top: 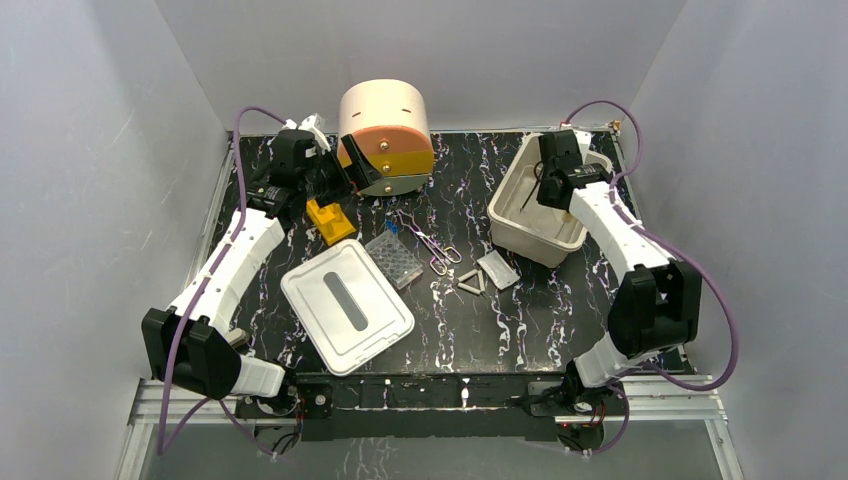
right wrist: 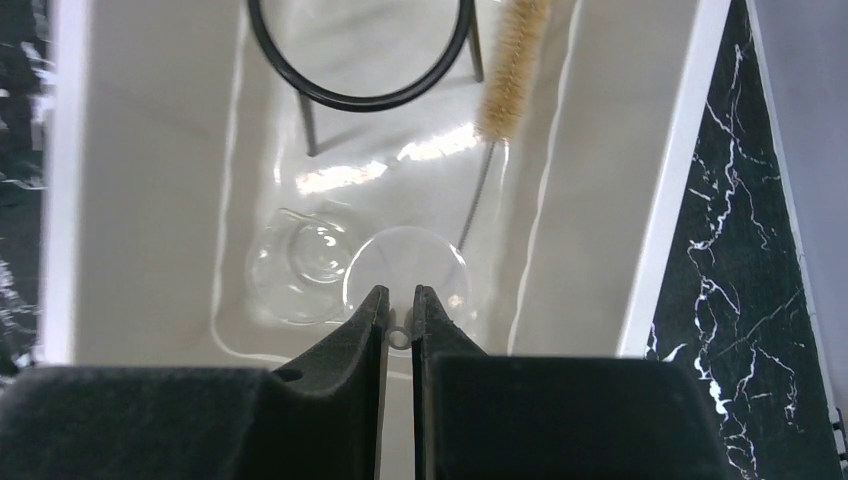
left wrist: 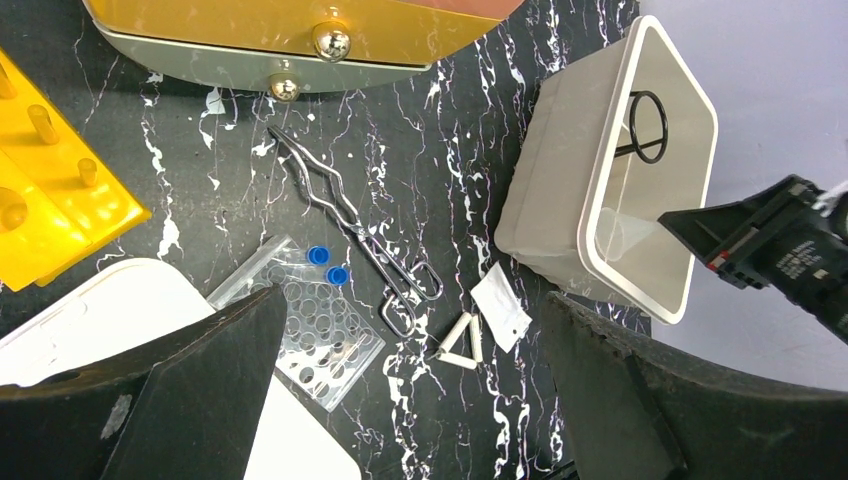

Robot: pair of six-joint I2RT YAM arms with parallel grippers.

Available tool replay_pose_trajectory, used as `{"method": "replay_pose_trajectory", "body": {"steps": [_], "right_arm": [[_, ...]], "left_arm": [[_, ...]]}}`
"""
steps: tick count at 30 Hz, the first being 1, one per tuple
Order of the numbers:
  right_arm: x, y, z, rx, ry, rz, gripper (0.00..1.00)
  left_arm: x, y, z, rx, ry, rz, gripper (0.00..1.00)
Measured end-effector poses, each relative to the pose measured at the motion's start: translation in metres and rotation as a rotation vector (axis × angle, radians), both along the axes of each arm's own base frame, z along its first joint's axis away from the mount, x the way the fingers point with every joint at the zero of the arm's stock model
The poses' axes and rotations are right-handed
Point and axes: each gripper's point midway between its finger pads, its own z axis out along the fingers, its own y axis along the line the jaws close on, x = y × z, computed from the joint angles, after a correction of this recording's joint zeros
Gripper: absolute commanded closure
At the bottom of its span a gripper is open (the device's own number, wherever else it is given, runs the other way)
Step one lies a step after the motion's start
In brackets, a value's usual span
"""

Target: Organize the chemistry lab equipment

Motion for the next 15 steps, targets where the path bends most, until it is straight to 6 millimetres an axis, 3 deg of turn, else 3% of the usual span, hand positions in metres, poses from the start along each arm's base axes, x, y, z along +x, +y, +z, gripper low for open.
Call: {"method": "replay_pose_trajectory", "body": {"steps": [4,9,15], "right_arm": [[-0.003,-0.011,-0.025,-0.029,0.067,-0.031,0.88],[-0.010,-0.018,-0.061,-0.047,0.161,-0.053,0.76],[-0.017,-0.017,-0.076,-0.031,0.201,-0.068,0.60]], "left_arm": [[0.000,-0.001,0.000,0.000,0.000,-0.003,0.02],[-0.001,-0.001,0.000,0.000,0.000,-0.003,0.02],[-0.001,-0.001,0.000,0.002,0.000,-0.004,0.02]]}}
